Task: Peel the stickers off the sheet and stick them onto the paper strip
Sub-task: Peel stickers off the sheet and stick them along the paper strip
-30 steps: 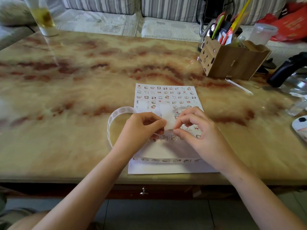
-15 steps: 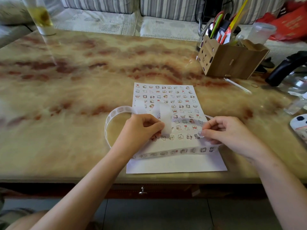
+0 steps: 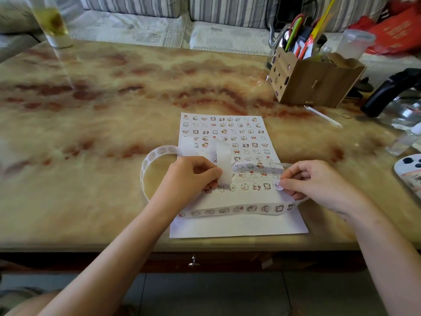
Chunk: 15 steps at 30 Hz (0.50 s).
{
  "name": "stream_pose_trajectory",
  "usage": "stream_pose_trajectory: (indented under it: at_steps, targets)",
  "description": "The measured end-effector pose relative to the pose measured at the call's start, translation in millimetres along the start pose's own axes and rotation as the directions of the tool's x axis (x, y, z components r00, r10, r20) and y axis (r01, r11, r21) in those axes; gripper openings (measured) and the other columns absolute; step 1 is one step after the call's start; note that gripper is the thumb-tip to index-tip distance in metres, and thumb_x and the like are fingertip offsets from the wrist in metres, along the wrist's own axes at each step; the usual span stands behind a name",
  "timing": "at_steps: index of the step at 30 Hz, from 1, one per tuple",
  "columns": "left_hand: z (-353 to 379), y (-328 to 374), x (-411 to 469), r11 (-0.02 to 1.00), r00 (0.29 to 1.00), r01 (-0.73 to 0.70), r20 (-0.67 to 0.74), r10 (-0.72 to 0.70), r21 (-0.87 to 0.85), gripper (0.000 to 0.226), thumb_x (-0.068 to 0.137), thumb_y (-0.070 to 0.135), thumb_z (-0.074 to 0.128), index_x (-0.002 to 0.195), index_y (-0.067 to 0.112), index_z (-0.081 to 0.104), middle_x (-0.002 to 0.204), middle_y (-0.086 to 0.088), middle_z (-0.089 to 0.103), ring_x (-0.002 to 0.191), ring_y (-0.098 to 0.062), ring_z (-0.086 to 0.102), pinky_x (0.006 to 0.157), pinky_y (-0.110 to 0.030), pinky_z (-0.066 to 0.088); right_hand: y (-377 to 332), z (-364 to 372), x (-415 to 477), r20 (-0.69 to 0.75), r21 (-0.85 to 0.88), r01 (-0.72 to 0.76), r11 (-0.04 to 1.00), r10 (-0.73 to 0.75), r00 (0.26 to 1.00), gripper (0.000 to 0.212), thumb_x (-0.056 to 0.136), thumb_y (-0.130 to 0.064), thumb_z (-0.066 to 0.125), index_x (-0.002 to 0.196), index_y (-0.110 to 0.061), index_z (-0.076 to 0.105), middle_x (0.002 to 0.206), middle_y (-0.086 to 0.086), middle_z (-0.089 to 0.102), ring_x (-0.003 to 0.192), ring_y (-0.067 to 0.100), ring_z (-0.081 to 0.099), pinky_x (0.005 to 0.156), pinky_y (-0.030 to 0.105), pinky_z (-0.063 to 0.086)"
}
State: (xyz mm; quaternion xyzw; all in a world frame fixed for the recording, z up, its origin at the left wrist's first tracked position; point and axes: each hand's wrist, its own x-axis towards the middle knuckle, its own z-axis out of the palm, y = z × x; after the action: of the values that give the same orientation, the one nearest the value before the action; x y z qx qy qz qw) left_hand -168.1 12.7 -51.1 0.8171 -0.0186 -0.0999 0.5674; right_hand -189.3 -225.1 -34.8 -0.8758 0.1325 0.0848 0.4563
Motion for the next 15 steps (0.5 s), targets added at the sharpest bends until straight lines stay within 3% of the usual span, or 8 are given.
stream_pose_trajectory:
  at_steps: [2,7,15]
  targets:
    - [0.0,0.3,-0.3,1.000,1.000,0.000,0.000,0.000,0.004,0.013,0.088,0.018,0.066,0.079,0.010,0.072,0.071,-0.004,0.074,0.065,-0.012,0.064,0.070,-0.017,0.052,0.8,0.3,0.7,-0.003,-0.012,-0.004,1.000,0.004,1.000,0.006,0.083,-0.002,0.069,0.080,-0.005,0.064,0.072,0.011,0.065,0.060,0.017,0.057,0.058,0.024,0.049]
    - [0.2,-0.1,0.0,1.000,1.000,0.007,0.002,-0.007,-0.007,0.013,0.086,0.019,0.067,0.077,0.013,0.072,0.070,-0.004,0.074,0.072,-0.021,0.068,0.087,-0.040,0.055,2.5,1.5,2.0,-0.019,-0.033,-0.008,0.999,0.007,1.000,0.004,0.083,-0.001,0.069,0.082,-0.002,0.065,0.071,0.011,0.063,0.058,0.016,0.054,0.057,0.024,0.048]
    - [-0.2,-0.6,-1.0,1.000,1.000,0.004,-0.004,-0.004,0.006,0.013,0.087,0.019,0.066,0.077,0.012,0.072,0.070,-0.002,0.074,0.067,-0.012,0.066,0.081,-0.029,0.054,3.2,5.1,3.8,-0.052,-0.039,-0.006,0.999,0.004,0.999,0.010,0.082,0.001,0.070,0.076,-0.005,0.063,0.066,0.009,0.060,0.055,0.015,0.052,0.058,0.027,0.048]
